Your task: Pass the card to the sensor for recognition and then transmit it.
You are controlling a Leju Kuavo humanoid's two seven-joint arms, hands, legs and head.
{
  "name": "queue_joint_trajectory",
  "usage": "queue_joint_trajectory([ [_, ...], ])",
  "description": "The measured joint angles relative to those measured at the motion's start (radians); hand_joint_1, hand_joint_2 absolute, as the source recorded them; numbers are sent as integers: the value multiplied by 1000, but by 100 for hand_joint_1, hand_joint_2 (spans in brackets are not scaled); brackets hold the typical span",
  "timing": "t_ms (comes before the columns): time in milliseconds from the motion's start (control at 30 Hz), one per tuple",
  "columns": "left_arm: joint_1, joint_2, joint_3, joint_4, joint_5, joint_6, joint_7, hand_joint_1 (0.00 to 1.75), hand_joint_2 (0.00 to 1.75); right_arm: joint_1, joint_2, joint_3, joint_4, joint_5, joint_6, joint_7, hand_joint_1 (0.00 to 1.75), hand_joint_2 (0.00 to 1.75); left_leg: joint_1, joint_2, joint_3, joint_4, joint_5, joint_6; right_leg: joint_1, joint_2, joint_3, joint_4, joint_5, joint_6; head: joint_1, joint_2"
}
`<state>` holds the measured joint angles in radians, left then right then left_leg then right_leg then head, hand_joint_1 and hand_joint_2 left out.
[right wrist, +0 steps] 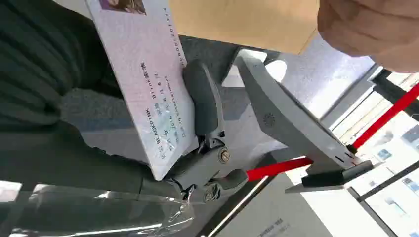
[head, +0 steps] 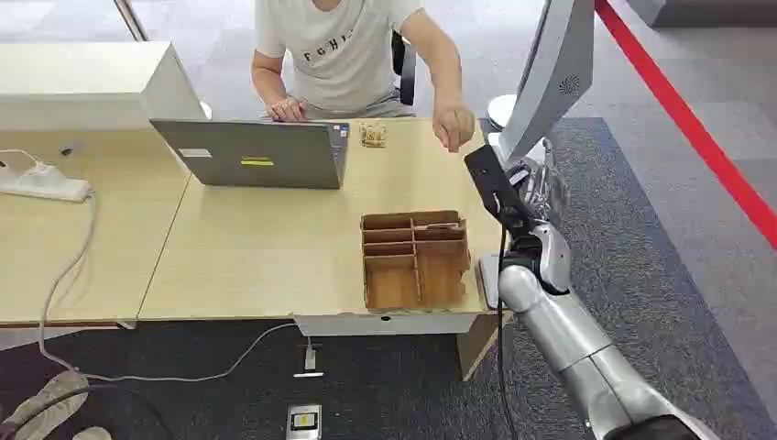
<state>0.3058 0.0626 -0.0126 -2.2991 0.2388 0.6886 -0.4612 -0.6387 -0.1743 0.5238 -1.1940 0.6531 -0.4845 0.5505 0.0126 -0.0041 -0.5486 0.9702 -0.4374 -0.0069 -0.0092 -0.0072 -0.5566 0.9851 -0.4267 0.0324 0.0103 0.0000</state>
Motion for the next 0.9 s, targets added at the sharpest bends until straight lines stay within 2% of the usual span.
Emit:
queue_joint_trajectory([
  [333,-14,15,-11,1,10,0,0,0,175,8,-26,-1,-33,11,0,5,175,175,0,0,0,0,0,0,0,0,0,0,0,0,0,0],
  [733,-15,22,-19,9,26,0,-33,0,175,58,-75,-13,-130,37,24,9,175,175,0,0,0,0,0,0,0,0,0,0,0,0,0,0],
  [900,-9,31,-19,9,57,0,-53,0,175,118,-115,-35,-213,119,54,7,175,175,0,0,0,0,0,0,0,0,0,0,0,0,0,0],
])
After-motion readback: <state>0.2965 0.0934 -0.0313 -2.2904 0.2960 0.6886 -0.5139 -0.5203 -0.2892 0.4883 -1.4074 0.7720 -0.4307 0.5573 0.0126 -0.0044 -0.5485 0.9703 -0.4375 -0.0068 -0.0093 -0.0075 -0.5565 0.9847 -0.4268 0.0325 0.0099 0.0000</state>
